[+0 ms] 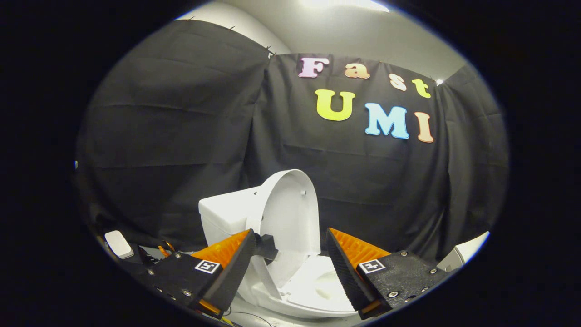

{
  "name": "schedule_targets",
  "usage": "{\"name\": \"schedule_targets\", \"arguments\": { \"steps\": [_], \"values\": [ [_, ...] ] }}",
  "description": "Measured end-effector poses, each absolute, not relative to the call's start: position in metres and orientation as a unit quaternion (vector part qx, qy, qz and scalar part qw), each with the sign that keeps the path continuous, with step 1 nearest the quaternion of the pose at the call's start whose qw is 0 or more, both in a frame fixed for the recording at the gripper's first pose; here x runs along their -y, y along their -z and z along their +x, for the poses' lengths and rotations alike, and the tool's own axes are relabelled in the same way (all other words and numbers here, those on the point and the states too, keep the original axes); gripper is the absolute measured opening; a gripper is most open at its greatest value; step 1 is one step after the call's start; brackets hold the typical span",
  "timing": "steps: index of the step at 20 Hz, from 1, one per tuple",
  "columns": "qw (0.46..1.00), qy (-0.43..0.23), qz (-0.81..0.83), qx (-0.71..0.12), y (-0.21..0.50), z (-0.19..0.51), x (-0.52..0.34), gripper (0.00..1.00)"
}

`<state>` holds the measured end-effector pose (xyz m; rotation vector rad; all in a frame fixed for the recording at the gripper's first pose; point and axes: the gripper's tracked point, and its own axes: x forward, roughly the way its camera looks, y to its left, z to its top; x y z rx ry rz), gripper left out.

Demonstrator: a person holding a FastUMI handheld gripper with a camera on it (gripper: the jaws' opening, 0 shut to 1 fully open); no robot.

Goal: Open the toilet lid.

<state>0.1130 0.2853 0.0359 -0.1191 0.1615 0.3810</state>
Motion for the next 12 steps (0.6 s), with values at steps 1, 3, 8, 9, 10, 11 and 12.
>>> {"name": "schedule_targets", "arguments": {
  "steps": [1,3,8,9,10,11,12],
  "values": [
    [0.978,-0.186,-0.061,-0.071,-0.042,0.112,-0.274,0.95],
    [0.981,-0.179,-0.054,-0.054,-0.055,0.107,-0.254,0.95],
    [0.988,-0.152,-0.023,-0.026,-0.078,0.094,-0.198,0.95],
    [0.989,-0.141,-0.022,-0.023,-0.082,0.091,-0.185,0.95],
    [0.991,-0.133,-0.024,-0.019,-0.085,0.087,-0.172,0.95],
    [0.992,-0.123,-0.028,-0.016,-0.086,0.083,-0.159,0.95],
    [0.993,-0.113,-0.032,-0.013,-0.089,0.079,-0.144,0.95]
  ]
}}
